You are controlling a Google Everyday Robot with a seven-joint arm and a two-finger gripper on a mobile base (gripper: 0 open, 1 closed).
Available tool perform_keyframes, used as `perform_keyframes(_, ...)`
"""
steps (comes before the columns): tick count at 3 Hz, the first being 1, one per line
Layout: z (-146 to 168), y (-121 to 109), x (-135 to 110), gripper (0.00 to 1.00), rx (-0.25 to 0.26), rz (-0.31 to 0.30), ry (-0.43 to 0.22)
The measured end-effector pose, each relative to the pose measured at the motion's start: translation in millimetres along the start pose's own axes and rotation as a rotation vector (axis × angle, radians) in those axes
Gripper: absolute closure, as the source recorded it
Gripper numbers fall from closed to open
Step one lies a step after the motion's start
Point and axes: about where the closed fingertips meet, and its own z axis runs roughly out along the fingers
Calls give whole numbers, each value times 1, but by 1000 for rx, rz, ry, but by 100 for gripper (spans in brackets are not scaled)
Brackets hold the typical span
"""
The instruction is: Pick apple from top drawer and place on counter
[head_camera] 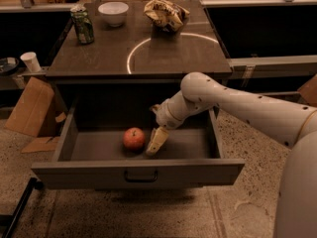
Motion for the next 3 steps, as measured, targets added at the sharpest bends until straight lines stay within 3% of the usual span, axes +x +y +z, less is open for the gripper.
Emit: perform_keyframes(3,34,12,-26,0,-35,-52,-64)
